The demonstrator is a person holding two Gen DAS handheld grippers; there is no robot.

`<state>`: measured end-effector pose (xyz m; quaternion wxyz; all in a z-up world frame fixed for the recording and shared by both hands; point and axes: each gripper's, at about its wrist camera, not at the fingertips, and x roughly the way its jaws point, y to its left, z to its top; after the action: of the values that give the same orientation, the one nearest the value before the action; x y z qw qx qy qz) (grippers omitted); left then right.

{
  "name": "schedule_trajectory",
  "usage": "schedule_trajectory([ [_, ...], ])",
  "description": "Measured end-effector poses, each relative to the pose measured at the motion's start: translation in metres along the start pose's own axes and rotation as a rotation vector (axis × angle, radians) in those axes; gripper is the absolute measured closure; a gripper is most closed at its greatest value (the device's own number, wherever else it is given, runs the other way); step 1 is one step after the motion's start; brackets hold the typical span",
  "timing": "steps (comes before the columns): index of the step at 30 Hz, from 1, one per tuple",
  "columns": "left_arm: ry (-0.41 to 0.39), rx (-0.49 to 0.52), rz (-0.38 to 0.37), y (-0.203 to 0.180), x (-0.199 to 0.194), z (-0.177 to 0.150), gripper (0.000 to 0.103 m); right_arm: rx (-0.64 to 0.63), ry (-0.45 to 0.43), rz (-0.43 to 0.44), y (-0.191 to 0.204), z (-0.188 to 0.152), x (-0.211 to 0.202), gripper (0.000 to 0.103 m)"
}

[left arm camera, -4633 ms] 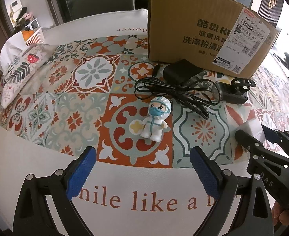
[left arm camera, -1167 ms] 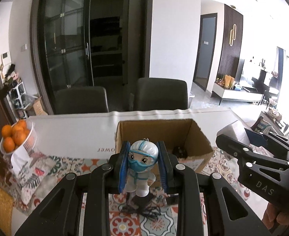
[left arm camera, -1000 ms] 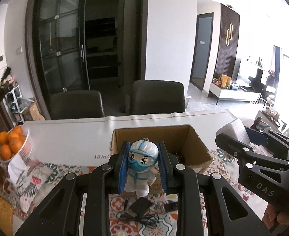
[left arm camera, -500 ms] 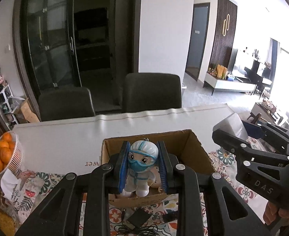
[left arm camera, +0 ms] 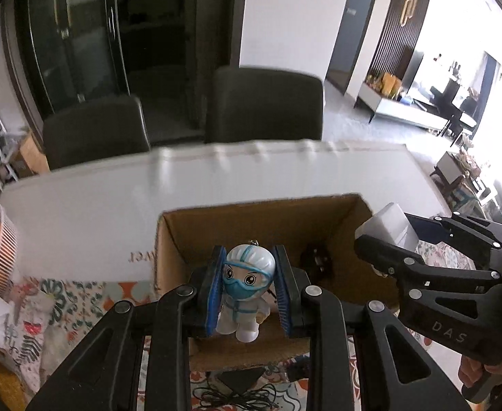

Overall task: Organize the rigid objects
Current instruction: 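Lift the charger and figurine and carry them over the cardboard box, then open both grippers to drop the charger and figurine into the box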

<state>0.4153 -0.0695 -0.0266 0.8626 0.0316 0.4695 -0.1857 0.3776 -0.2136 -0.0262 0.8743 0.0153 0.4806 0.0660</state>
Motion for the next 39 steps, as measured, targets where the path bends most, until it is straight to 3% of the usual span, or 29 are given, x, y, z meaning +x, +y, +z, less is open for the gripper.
schedule_trajectory([
  [9,0.11,-0.008,0.041,0.007,0.038,-0.005,0.075,-0.024,0.181,-0.001,-0.005,-0.001,0.052,0.056],
  [20,0.152,0.0,0.033,0.005,0.048,-0.01,0.074,-0.054,0.213,-0.008,-0.006,-0.008,0.055,0.056],
  [26,0.134,0.001,0.088,0.007,0.034,-0.012,0.056,-0.041,0.207,0.001,-0.006,-0.008,0.055,0.056],
  [28,0.111,-0.008,0.113,0.009,0.025,-0.013,0.045,-0.033,0.193,-0.008,-0.004,-0.008,0.051,0.045],
  [30,0.092,-0.014,0.126,0.012,0.017,-0.015,0.042,-0.027,0.171,-0.021,-0.002,-0.008,0.046,0.04],
  [35,0.045,-0.04,0.146,0.015,-0.007,-0.021,0.037,0.004,0.104,-0.063,0.001,-0.009,0.024,0.039],
  [39,-0.006,-0.044,0.174,0.016,-0.025,-0.029,0.023,0.018,0.026,-0.104,0.007,-0.016,0.0,0.033],
])
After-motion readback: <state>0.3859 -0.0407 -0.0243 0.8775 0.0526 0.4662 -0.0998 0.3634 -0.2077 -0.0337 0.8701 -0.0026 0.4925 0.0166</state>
